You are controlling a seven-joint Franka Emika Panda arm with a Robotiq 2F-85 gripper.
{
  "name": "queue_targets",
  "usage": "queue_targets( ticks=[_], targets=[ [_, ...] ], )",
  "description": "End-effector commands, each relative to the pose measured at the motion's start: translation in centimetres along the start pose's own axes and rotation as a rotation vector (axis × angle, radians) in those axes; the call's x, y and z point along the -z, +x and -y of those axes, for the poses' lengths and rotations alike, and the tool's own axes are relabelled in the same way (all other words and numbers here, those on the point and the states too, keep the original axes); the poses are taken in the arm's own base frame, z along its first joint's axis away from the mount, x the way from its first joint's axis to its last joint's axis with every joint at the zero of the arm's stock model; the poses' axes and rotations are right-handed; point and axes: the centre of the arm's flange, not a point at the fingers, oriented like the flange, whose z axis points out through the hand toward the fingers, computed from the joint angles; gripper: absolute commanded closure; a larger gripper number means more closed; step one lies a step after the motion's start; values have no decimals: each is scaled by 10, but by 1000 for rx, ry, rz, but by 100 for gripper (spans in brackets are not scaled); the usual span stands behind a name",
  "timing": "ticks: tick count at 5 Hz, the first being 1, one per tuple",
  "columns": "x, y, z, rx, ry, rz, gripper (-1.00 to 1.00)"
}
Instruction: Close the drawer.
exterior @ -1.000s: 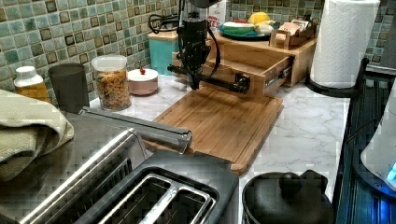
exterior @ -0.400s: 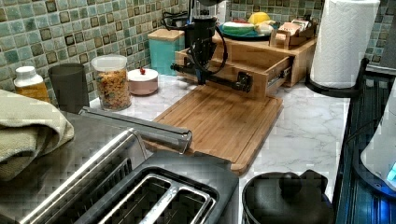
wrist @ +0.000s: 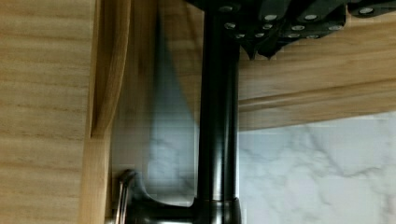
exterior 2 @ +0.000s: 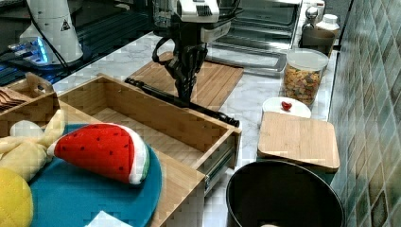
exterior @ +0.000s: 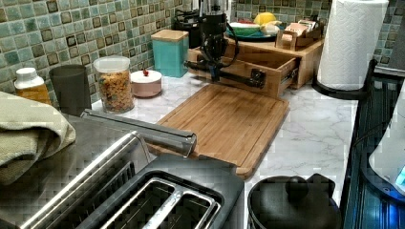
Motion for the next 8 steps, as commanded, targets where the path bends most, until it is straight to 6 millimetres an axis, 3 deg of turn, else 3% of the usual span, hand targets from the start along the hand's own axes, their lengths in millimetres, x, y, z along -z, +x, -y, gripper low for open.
queue_targets(
  ticks=[1,2,3,8],
  targets=[
    [68,-41,-267,-192,-175,-163,100],
    [71,-64,-276,-273,-221,-162,100],
    [84,-79,-256,-311,-191,-82,100],
    [84,-79,-256,-310,-191,-82,100]
  ],
)
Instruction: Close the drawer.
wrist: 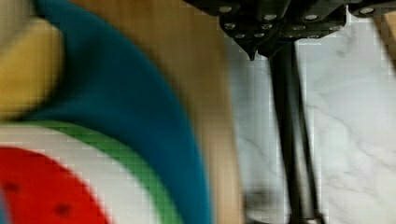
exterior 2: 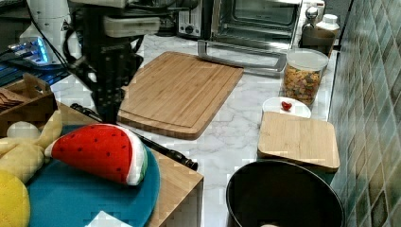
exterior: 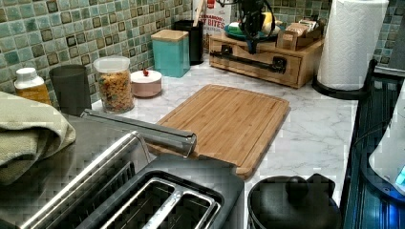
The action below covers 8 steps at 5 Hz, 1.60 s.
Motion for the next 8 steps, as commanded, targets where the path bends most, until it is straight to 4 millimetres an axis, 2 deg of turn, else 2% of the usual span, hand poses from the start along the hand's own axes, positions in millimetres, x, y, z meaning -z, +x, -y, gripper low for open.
queue_targets(
  ticks=[1,8],
  targets=[
    [30,-24,-93,-162,-60,-32,100],
    [30,-24,-93,-162,-60,-32,100]
  ],
)
